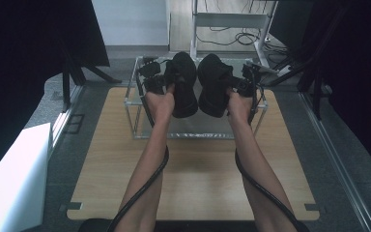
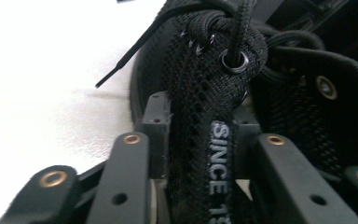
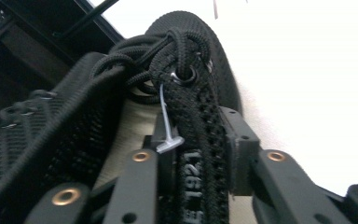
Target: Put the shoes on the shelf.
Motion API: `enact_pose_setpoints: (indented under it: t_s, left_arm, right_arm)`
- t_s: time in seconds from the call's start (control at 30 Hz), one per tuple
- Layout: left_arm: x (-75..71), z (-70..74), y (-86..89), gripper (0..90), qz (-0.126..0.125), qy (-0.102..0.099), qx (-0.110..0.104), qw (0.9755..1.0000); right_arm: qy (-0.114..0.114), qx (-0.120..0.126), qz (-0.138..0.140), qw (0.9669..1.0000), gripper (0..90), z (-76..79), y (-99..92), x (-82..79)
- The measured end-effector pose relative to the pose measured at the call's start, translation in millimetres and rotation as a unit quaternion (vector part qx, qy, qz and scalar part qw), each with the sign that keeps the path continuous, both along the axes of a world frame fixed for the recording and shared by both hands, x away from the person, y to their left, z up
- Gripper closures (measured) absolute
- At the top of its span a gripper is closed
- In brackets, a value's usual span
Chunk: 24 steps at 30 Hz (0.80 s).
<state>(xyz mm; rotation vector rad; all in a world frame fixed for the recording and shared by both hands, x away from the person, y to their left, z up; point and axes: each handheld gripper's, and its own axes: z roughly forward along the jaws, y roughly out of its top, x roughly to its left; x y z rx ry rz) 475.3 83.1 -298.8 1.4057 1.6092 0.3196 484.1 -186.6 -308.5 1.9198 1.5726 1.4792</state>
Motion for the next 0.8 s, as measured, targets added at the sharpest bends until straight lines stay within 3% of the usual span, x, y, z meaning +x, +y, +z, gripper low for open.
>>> enact_pose_setpoints:
  t_s: [0.2, 0.37, 0.4, 0.47, 0.63, 0.8]
  left_arm:
    - [3.3, -0.3, -5.1, 55.0, -0.019, -0.003, -0.001, 0.9998]
    - [2.7, -5.0, 1.9, 43.8, -0.047, -0.008, -0.036, 0.9982]
    - [1.5, -4.7, 3.3, 41.6, -0.049, -0.011, -0.038, 0.9980]
    - [-2.1, -3.0, 7.3, 41.3, -0.063, -0.021, -0.048, 0.9966]
    - [-18.0, 7.4, 15.8, 40.8, -0.091, -0.045, -0.049, 0.9936]
    - [-41.2, 9.4, 25.5, 45.2, -0.129, -0.071, -0.044, 0.9882]
  right_arm:
    - [-0.007, -0.006, 0.026, 0.9996, 54.5, -0.6, 3.8, 3.3]
    - [-0.016, 0.036, 0.063, 0.9972, 38.0, -2.4, -1.3, 5.2]
    - [-0.016, 0.035, 0.071, 0.9967, 35.9, -1.6, -1.6, 4.7]
    - [-0.027, 0.033, 0.083, 0.9956, 35.4, 0.2, -3.8, 2.1]
    - [-0.052, 0.062, 0.116, 0.9899, 36.8, 5.8, -16.6, -8.5]
    - [-0.076, 0.054, 0.144, 0.9852, 34.7, 3.5, -28.7, -27.3]
